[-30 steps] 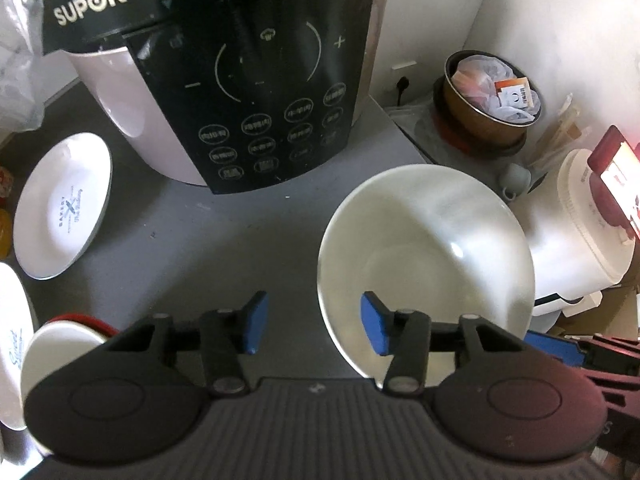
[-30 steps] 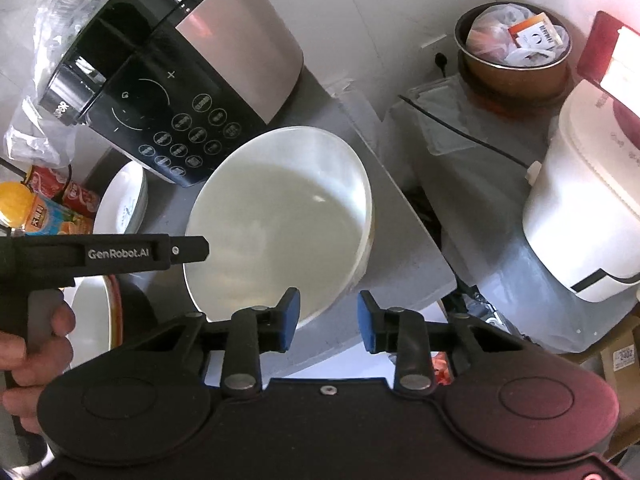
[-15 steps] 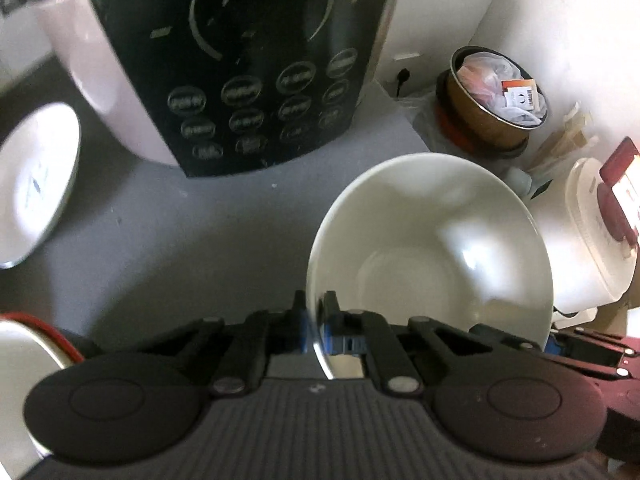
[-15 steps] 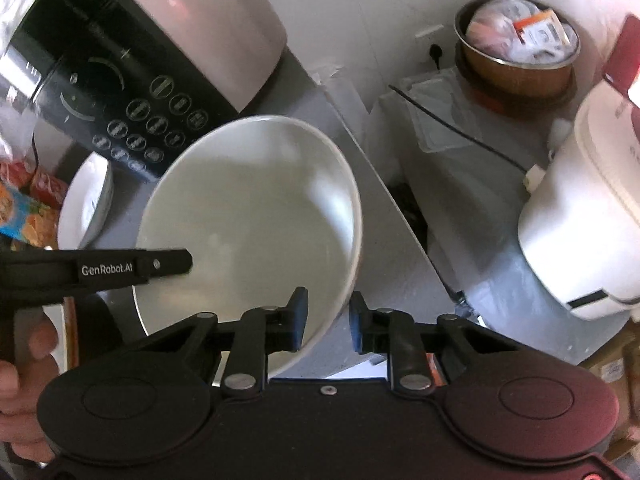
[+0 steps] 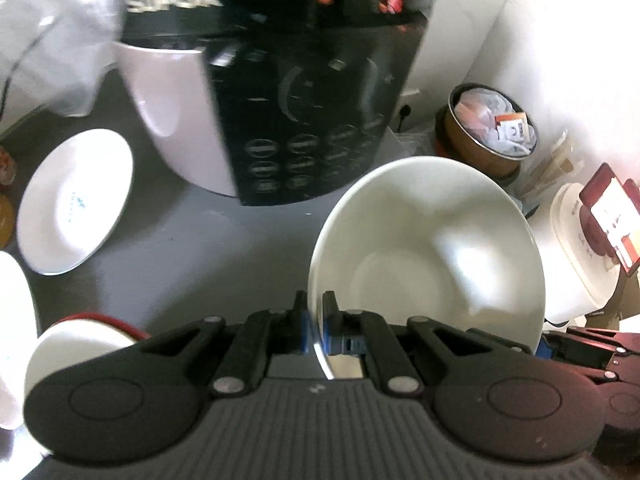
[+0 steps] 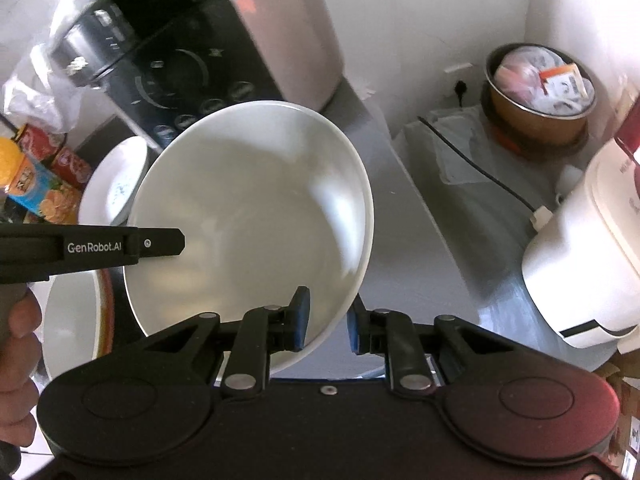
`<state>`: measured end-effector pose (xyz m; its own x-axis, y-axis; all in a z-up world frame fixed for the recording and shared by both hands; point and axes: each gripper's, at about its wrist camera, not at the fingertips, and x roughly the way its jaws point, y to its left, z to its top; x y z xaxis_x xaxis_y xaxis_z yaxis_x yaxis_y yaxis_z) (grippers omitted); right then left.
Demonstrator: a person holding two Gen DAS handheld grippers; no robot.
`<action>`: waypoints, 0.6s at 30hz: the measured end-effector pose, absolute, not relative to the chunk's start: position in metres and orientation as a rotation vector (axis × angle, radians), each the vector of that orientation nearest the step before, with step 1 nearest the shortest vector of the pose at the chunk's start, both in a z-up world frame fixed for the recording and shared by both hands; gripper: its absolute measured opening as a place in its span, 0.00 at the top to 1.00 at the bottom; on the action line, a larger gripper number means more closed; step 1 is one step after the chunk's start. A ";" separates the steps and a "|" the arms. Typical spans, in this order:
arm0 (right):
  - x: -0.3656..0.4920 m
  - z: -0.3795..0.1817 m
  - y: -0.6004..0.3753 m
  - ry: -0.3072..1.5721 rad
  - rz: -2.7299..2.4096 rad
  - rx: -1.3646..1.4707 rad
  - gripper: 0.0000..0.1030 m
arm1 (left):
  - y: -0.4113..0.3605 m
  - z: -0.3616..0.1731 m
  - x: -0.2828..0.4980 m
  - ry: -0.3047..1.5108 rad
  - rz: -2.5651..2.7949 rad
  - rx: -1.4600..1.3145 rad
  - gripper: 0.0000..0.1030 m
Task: Organize plates and bowls
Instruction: 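Close the right gripper on the second cream bowl's rim, then carry the second cream bowl and lower it into the stacked bowls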
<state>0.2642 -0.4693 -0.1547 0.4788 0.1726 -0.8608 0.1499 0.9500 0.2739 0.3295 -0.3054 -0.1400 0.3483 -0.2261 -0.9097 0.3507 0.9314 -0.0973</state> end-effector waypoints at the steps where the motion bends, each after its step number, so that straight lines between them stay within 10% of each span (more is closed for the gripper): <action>1: 0.264 -0.152 -0.466 1.075 0.019 0.328 0.81 | -0.300 -0.137 0.329 1.154 -0.373 0.114 0.95; 18: 0.256 -0.108 -0.408 1.010 0.079 0.279 0.81 | -0.218 -0.092 0.312 1.085 -0.359 0.007 0.95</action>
<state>0.2559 -0.4082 -0.1085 0.5324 0.1938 -0.8240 0.0626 0.9618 0.2666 0.3122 -0.2180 -0.0919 0.4147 -0.2822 -0.8651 0.2894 0.9422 -0.1687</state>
